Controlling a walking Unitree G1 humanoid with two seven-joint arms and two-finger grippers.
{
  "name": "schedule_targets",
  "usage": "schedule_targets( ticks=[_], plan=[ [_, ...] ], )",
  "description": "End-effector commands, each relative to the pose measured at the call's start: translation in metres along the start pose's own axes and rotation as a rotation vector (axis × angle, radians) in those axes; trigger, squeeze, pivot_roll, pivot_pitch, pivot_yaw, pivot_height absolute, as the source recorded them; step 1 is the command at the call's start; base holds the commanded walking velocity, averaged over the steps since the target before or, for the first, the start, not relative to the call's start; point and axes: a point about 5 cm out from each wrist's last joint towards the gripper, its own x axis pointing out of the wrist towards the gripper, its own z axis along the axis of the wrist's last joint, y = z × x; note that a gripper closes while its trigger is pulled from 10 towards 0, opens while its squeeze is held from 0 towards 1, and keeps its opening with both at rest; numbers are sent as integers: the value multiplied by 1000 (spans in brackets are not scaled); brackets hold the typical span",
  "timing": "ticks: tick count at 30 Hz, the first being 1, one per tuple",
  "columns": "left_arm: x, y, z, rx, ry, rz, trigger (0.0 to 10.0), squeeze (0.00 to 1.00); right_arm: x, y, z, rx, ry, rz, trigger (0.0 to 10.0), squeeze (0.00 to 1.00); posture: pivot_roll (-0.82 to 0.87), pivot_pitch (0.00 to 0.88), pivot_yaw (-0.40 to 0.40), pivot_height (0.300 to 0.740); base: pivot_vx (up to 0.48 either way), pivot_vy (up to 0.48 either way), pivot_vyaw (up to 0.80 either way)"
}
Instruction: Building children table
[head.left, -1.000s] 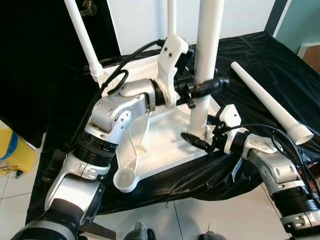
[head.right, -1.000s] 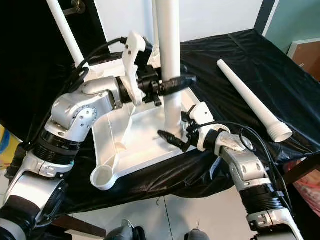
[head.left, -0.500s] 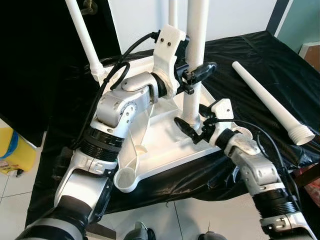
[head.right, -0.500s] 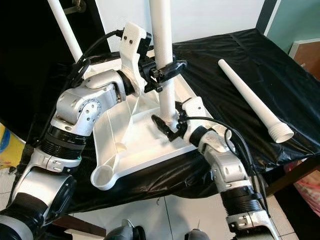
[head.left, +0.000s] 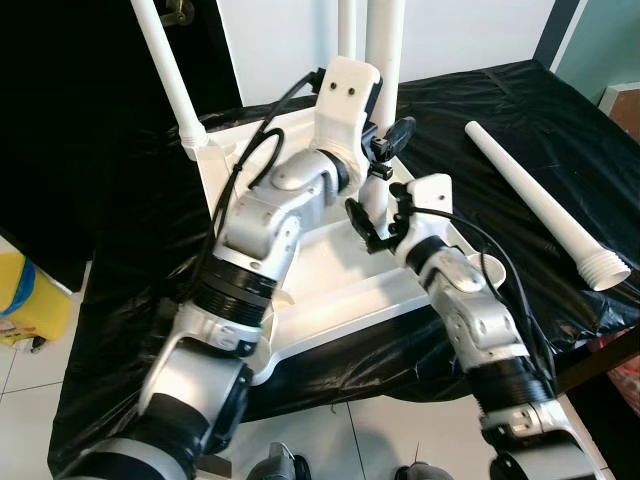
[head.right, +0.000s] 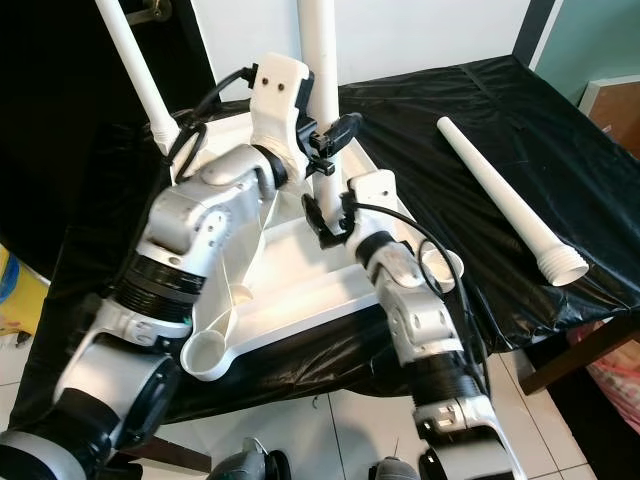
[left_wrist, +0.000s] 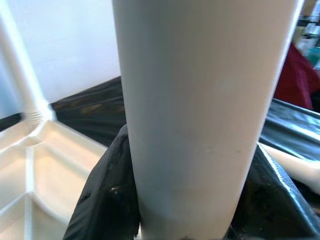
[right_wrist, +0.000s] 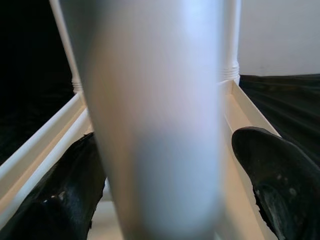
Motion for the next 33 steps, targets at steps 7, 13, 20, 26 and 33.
schedule_targets(
  ticks=[7,13,20,26,33],
  plan=[
    [6,-13,7,17,-44,49,10000,0,8,-1,-4,-19,25,-98,10000,0,-65,67,28,740,0,0,0],
    [11,-21,9,11,-55,59,10000,0,16,4,-2,-59,34,-110,10000,0,-55,59,16,740,0,0,0],
    [13,-29,11,46,-63,51,10000,0,21,14,-1,-103,21,-91,10000,0,-35,47,5,740,0,0,0],
    [14,-32,11,53,-64,51,10000,0,23,17,-1,-130,6,-77,10000,0,-29,44,3,740,0,0,0],
    [14,-33,10,59,-60,49,10000,0,23,22,3,-147,-29,-48,9490,0,-28,42,7,740,0,0,0]
  ],
)
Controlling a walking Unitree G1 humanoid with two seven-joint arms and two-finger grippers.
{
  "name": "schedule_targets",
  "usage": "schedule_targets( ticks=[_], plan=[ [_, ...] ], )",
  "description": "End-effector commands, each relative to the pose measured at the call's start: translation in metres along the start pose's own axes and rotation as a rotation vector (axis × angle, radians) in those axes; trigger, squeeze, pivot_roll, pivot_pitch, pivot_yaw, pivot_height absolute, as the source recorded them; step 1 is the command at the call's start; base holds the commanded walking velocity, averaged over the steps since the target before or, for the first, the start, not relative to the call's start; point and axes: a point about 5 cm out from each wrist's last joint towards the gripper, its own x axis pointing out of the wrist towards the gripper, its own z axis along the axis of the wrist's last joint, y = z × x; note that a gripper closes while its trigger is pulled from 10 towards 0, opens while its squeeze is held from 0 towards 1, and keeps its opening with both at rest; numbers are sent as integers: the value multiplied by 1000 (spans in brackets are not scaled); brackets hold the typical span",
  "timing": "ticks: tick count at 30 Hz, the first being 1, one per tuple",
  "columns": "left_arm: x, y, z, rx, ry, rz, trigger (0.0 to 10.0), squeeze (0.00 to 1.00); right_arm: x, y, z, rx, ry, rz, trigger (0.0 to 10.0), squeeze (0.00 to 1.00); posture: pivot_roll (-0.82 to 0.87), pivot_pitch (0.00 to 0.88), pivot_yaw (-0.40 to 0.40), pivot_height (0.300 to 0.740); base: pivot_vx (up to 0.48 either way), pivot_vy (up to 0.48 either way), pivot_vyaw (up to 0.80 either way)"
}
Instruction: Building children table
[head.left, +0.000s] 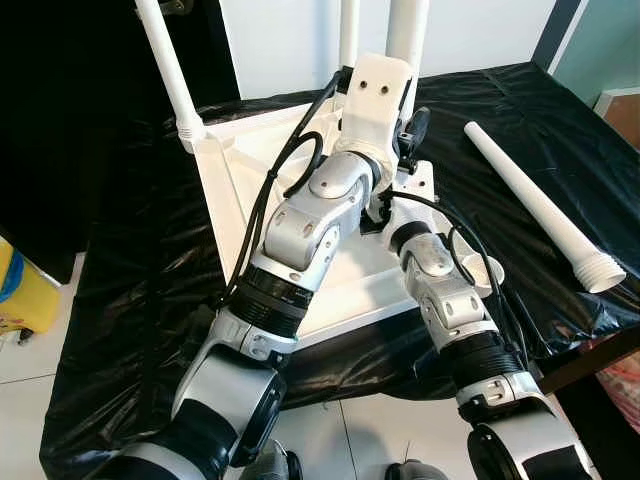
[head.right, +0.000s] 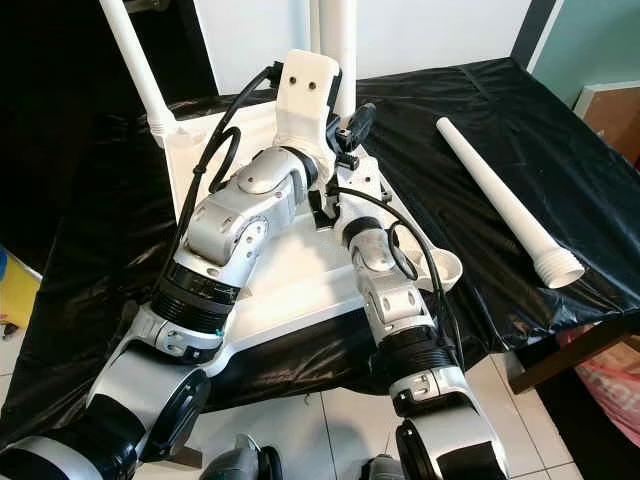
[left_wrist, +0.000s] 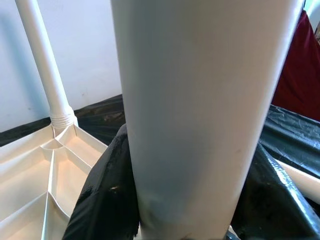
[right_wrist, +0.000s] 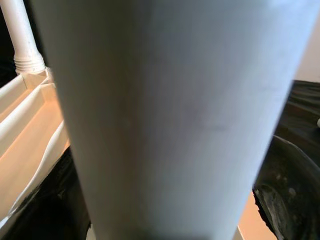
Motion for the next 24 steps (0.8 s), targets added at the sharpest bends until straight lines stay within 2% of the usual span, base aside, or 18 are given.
schedule_targets(
  ticks=[1,3,4,6,7,9,10,11,12,24],
  plan=[
    [3,-15,6,15,-21,-54,10000,0,3,15,10,-13,-53,62,9490,0,-28,42,7,740,0,0,0],
    [3,-16,6,16,-20,-57,10000,0,3,16,12,-11,-67,68,9451,0,-31,42,10,740,0,0,0],
    [3,-17,5,17,-19,-60,10000,0,3,16,14,-16,-87,72,7529,0,-31,42,10,740,0,0,0],
    [3,-17,5,15,-19,-63,10000,0,2,17,14,-14,-92,75,7882,0,-31,42,10,740,0,0,0],
    [3,-18,5,13,-20,-64,10000,0,2,16,14,-19,-94,71,3451,0,-32,45,9,740,0,0,0],
    [3,-18,5,13,-20,-64,10000,0,2,16,14,-19,-94,71,3451,0,-32,45,9,740,0,0,0],
    [3,-18,6,11,-21,-66,10000,0,2,16,14,-16,-95,68,1922,0,-31,47,8,740,0,0,0],
    [3,-18,6,11,-21,-66,10000,0,2,16,14,-16,-95,68,1922,0,-31,47,8,740,0,0,0],
    [3,-18,6,9,-22,-65,10000,0,2,15,14,-10,-93,62,0,0,-31,48,8,740,0,0,0],
    [2,-17,7,13,-25,-67,10000,0,4,11,13,-9,-83,38,0,0,-28,57,13,740,0,0,0]
  ],
)
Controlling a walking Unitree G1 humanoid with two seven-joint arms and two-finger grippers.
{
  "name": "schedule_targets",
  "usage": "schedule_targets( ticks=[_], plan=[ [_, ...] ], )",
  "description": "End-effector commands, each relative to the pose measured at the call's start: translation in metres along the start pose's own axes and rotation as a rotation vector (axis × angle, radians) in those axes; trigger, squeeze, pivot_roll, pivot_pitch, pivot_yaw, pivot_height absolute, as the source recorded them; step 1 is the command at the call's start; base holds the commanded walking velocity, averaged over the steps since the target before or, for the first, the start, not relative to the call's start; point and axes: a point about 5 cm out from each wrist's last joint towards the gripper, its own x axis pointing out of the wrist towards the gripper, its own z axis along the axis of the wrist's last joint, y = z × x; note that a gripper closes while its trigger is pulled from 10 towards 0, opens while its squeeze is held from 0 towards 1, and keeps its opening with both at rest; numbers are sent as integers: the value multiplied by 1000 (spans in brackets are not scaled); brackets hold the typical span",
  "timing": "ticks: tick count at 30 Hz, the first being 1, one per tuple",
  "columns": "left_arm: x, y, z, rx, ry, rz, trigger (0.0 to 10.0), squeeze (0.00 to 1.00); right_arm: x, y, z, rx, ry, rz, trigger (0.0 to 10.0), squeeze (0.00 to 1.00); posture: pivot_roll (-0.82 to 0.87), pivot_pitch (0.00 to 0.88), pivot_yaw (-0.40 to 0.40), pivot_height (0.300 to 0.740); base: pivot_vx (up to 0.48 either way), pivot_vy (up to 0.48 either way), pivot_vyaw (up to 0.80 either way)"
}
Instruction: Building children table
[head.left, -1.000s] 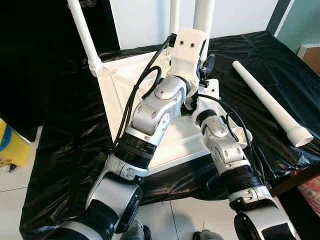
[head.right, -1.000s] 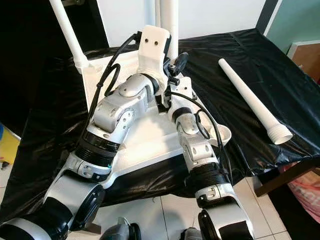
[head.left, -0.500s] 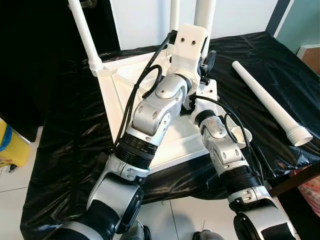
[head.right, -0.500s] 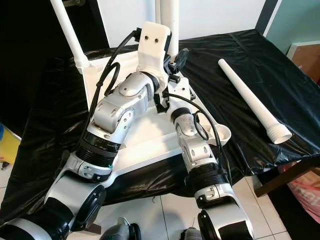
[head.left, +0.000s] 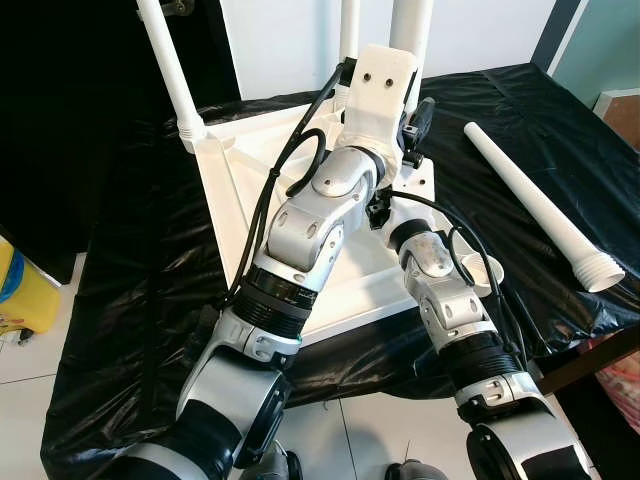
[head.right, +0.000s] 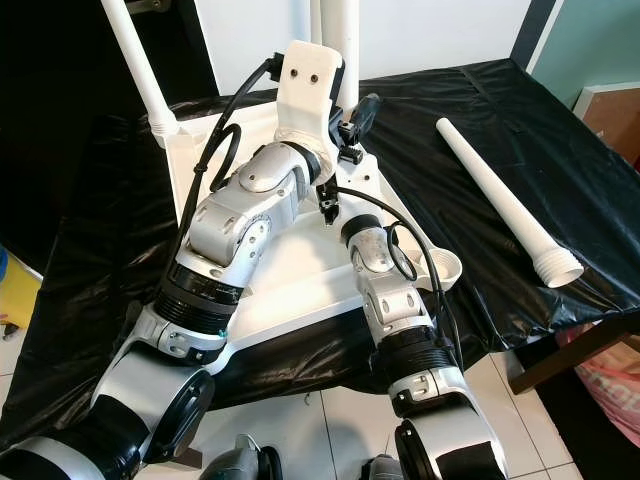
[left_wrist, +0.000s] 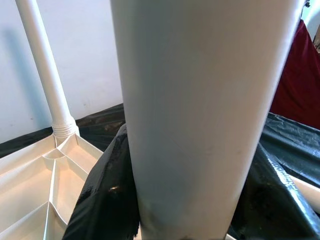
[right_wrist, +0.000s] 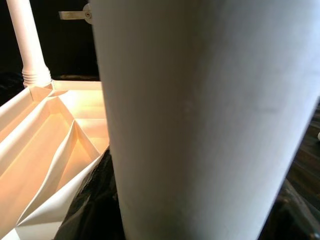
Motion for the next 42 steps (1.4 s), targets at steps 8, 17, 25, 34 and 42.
schedule_targets(
  ticks=[8,17,25,34,42],
  plan=[
    [-1,-16,2,-41,-23,-131,10000,1000,6,11,7,23,-3,6,10000,0,-30,61,25,740,0,0,0],
    [-1,-14,8,-39,-71,-100,10000,0,5,4,1,65,31,-58,10000,0,-33,72,29,740,0,0,0],
    [-6,-3,24,-70,-172,-40,10000,0,4,-7,-1,85,48,-133,10000,0,-33,90,36,740,0,0,0],
    [-19,0,30,-82,-259,-54,10000,0,-3,-19,2,91,22,-220,10000,0,-63,103,47,740,0,0,0],
    [-34,8,18,-82,-296,-61,10000,0,-13,-39,8,81,-26,-291,10000,0,-83,111,67,740,0,0,0]
  ],
)
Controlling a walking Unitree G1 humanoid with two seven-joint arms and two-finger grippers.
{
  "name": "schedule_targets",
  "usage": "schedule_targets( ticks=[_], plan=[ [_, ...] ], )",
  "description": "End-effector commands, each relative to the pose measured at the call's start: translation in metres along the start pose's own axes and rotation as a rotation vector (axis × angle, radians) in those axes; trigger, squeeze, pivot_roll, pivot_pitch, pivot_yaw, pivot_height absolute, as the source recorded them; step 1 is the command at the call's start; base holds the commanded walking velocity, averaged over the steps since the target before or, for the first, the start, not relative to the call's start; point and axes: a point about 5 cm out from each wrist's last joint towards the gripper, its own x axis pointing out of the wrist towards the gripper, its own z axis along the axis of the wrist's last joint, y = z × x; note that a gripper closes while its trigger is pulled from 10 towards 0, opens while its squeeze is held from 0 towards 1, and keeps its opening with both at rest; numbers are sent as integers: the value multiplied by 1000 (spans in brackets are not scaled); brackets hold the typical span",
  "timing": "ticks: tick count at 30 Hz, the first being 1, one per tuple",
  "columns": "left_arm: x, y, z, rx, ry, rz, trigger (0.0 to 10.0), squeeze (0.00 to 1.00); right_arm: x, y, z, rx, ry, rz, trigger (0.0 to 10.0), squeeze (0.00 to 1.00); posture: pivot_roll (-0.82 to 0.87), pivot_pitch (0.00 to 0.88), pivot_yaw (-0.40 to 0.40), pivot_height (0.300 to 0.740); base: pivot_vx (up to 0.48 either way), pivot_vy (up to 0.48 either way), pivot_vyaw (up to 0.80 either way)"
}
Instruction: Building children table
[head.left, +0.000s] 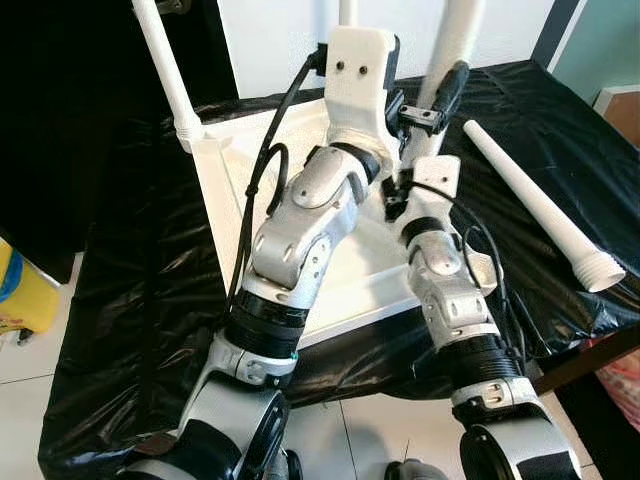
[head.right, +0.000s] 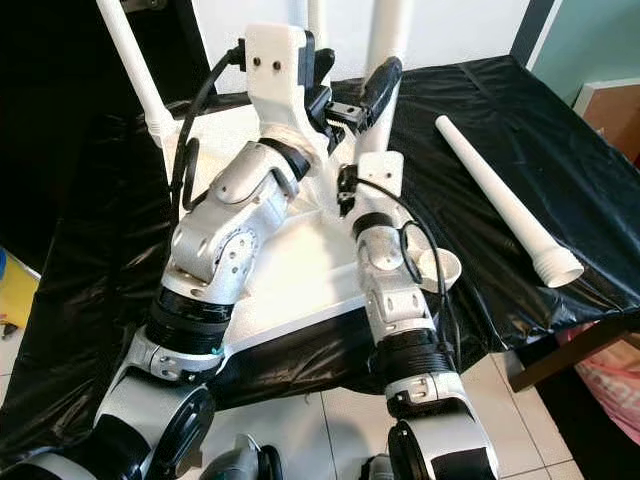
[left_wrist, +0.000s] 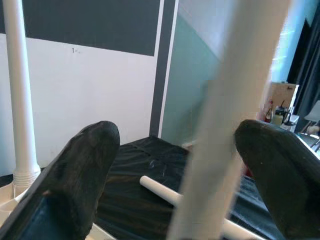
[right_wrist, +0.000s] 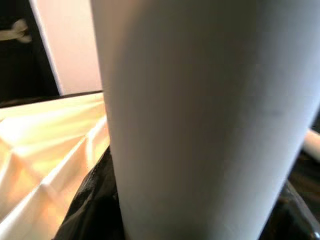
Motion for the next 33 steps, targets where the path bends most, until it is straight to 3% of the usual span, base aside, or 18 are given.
schedule_targets(
  ticks=[1,10,12,19,27,33],
  plan=[
    [-6,0,0,26,-18,-38,10000,0,-3,-8,1,-3,-12,-31,10000,0,-87,114,72,740,0,0,0],
    [-30,11,-19,48,53,-54,10000,0,-13,-31,3,-16,-41,-87,10000,0,-97,115,89,740,0,0,0],
    [-41,13,-28,67,87,-88,10000,0,-19,-38,3,-27,-51,-87,10000,0,-99,112,95,740,0,0,0],
    [-52,12,-37,74,125,-136,10000,0,-26,-43,1,-45,-54,-76,10000,0,-95,113,97,740,0,0,0],
    [-79,-4,-60,107,252,-309,10000,0,-42,-55,-6,-85,-37,-50,10000,0,-92,120,96,740,0,0,0],
    [-87,-11,-68,127,289,-352,10000,0,-48,-60,-7,-101,-40,-35,10000,0,-88,120,96,740,0,0,0]
  ],
)
